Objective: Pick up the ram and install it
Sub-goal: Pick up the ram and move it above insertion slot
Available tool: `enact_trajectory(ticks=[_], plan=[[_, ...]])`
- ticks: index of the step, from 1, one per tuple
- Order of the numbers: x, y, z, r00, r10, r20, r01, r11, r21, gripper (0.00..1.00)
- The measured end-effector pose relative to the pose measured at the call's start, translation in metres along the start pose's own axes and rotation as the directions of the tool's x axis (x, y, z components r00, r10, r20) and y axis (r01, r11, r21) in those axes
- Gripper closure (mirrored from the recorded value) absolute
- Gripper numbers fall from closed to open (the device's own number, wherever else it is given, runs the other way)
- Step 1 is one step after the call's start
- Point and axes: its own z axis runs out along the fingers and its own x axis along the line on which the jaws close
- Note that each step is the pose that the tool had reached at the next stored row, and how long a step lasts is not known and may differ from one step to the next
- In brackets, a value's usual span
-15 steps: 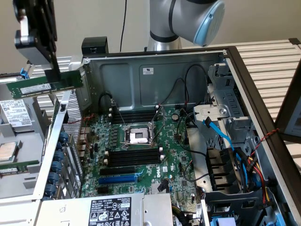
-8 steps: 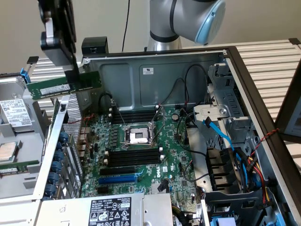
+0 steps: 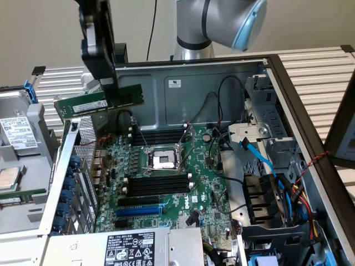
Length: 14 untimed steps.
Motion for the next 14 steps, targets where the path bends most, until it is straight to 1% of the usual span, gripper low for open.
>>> enact_trajectory(ticks=[4,8,14], plan=[[0.001,-0.018,0.0027,1.0,0.0,-0.0001,0.0,1.0,0.0045,0.88],[0.001,-0.0362,0.0055,1.0,0.0,-0.0002,0.0,1.0,0.0075,0.88],[0.002,-0.0632,0.0096,1.0,0.0,-0.0002,0.0,1.0,0.0077,0.88]])
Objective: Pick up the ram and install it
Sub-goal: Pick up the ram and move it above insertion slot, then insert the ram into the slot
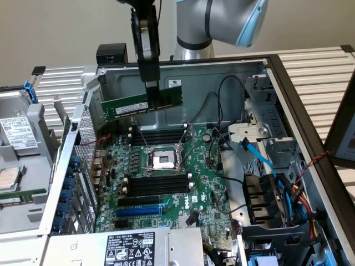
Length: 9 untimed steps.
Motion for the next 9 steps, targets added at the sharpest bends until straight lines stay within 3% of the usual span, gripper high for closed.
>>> enact_trajectory(ticks=[4,9], plan=[[0.001,-0.0169,0.0015,1.0,0.0,-0.0002,0.0,1.0,0.0001,0.88],[0.001,-0.017,0.0016,1.0,0.0,-0.0001,0.0,1.0,0.0,0.88]])
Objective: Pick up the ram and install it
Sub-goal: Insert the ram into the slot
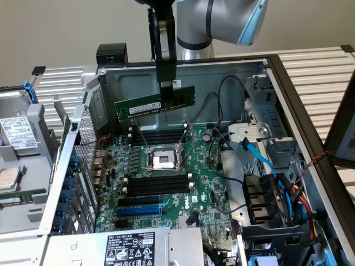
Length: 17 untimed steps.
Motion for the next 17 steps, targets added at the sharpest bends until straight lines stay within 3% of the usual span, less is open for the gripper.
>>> enact_trajectory(ticks=[10,11,12,14,15,17], plan=[[0.0,0.0,0.0,1.0,0.0,0.0001,0.0,1.0,0.0,0.88],[0.0,-0.0001,0.0,1.0,0.0,0.0043,0.0,1.0,0.0001,0.88],[0.0,-0.0002,0.0003,0.9999,0.003,0.0146,-0.003,1.0,0.0002,0.88],[0.0,0.0,0.0012,0.9995,0.017,0.0266,-0.017,0.9998,-0.0001,0.88],[0.0,0.0,0.0017,0.9992,0.026,0.0296,-0.026,0.9997,-0.0008,0.88],[-0.0001,0.0001,0.0028,0.9983,0.051,0.0286,-0.051,0.9987,-0.0031,0.88]])
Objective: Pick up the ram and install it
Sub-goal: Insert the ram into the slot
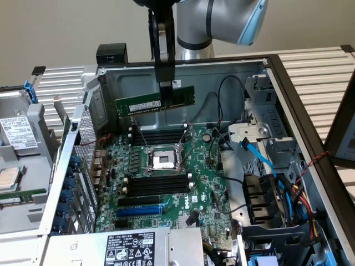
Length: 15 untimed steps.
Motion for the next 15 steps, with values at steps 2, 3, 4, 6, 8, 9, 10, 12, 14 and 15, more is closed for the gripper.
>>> enact_trajectory(ticks=[2,3,4,6,8,9,10,12,14,15], plan=[[0.0,-0.0001,0.0016,0.9997,0.024,-0.0007,-0.024,0.9997,-0.0048,0.88],[0.0,0.0,0.0021,0.9996,0.029,-0.0012,-0.029,0.9995,-0.0139,0.88],[0.0,0.0,0.0024,0.9995,0.031,-0.0017,-0.031,0.9992,-0.0248,0.88],[-0.002,0.0,0.0028,0.9994,0.034,-0.0008,-0.034,0.9984,-0.046,0.88],[-0.003,-0.0011,0.0043,0.9994,0.036,0.0026,-0.036,0.9979,-0.0548,0.88],[-0.003,-0.0037,0.0063,0.9993,0.036,0.0035,-0.036,0.9978,-0.055,0.88],[-0.003,-0.007,0.0081,0.9993,0.037,0.0036,-0.037,0.9978,-0.0551,0.88],[-0.003,-0.0141,0.012,0.9992,0.039,0.0038,-0.039,0.9977,-0.0554,0.88],[-0.004,-0.0174,0.0157,0.9992,0.04,0.0039,-0.04,0.9977,-0.0555,0.88],[-0.005,-0.0174,0.0176,0.9992,0.041,0.004,-0.04,0.9976,-0.0554,0.88]])
